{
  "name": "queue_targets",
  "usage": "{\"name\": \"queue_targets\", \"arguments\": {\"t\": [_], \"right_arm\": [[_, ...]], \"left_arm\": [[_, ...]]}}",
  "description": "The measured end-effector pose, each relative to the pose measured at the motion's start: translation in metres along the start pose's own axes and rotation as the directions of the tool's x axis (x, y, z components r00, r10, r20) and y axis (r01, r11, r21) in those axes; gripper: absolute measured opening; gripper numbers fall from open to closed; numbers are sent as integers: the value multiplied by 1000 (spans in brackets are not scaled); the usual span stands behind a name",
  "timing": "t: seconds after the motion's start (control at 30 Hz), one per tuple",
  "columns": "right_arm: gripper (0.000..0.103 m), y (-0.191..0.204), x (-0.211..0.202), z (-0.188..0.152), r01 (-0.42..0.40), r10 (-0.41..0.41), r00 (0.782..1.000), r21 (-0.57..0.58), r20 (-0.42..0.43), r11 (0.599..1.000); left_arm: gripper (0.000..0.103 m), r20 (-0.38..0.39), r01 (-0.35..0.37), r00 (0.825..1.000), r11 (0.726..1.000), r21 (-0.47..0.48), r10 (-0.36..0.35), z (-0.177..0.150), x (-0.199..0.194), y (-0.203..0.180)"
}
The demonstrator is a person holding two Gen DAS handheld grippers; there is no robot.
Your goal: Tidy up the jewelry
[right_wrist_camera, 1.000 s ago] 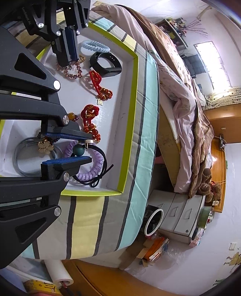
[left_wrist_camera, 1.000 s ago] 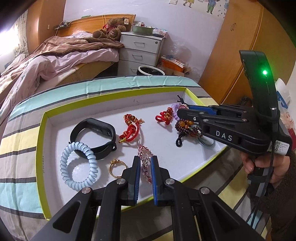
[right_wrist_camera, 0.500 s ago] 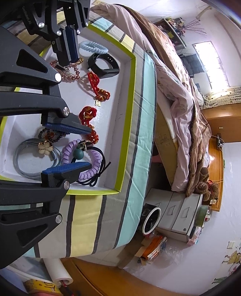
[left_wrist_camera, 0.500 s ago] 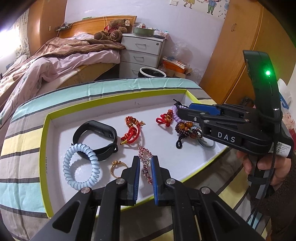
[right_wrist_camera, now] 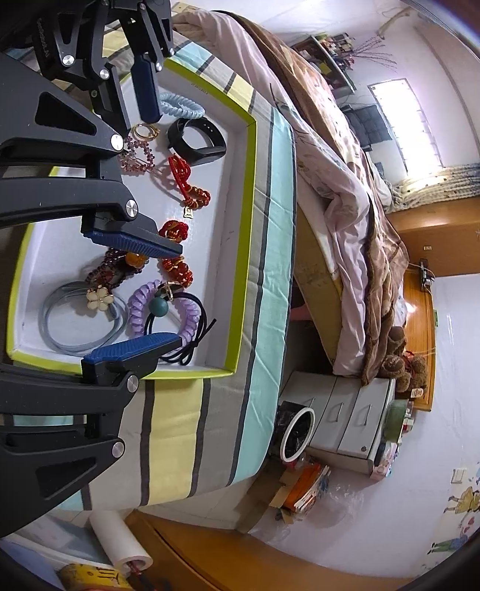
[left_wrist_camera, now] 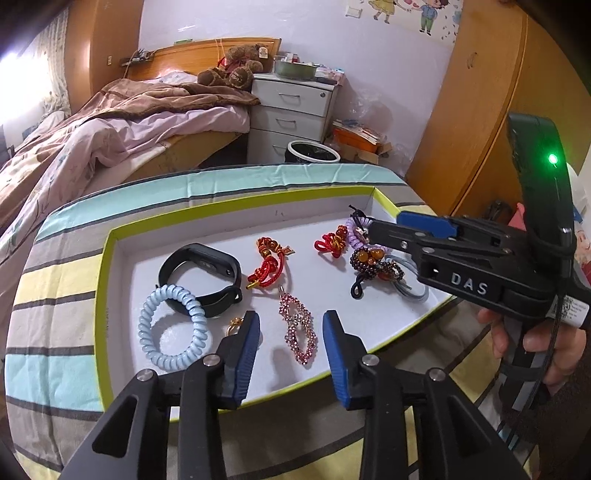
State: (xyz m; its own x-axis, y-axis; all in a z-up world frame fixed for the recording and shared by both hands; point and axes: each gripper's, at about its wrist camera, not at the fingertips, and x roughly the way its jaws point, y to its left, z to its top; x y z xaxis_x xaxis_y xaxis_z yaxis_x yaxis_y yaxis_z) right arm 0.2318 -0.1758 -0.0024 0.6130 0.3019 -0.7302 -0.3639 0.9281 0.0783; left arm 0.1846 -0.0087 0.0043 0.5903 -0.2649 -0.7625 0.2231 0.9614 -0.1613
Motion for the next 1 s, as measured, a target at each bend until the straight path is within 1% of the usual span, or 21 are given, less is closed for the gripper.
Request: {"name": "queue_targets", "arguments": {"t": [0.07,0.17,0.37,0.43,0.5,0.63,0.67,0.77,0.87,1.0], "right_arm": [[43,0,-6,-2,6,-6,1000,9,9,1000],[43,-1,-15,-5,20,-21,1000,30,20,999],[44,3,-32,-15,20,-23,999,62,39,998],[49,6,-39,-20,33,-36,998,67,44,997],[50,10,-47,-25,41,-44,998,64,54,997],[50,20,-70,-38,50,-58,994,77,95,996],[50,22,-74,-40,54,-62,993,80,101,995],[50,33,-88,-51,98,-106,987,73,119,992],[50,40,-97,-60,109,-119,985,80,126,991],[51,51,-111,-70,121,-132,982,85,137,989]], "left_arm": [[36,8,-16,1000,1000,4,16,-1,-4,-1],[37,15,-26,1000,1000,-14,26,-3,-11,0],[37,27,-87,996,996,-33,87,-11,-25,0],[37,36,-100,994,994,-40,102,-14,-31,0],[38,47,-124,991,991,-46,127,-17,-37,-1],[38,83,-217,972,975,-54,221,-26,-56,-6],[38,87,-223,970,973,-61,228,-29,-59,-6],[38,81,-244,965,966,-86,251,-38,-68,-4],[38,86,-273,956,958,-90,281,-45,-76,-4],[38,102,-261,957,959,-109,272,-55,-86,-6]]}}
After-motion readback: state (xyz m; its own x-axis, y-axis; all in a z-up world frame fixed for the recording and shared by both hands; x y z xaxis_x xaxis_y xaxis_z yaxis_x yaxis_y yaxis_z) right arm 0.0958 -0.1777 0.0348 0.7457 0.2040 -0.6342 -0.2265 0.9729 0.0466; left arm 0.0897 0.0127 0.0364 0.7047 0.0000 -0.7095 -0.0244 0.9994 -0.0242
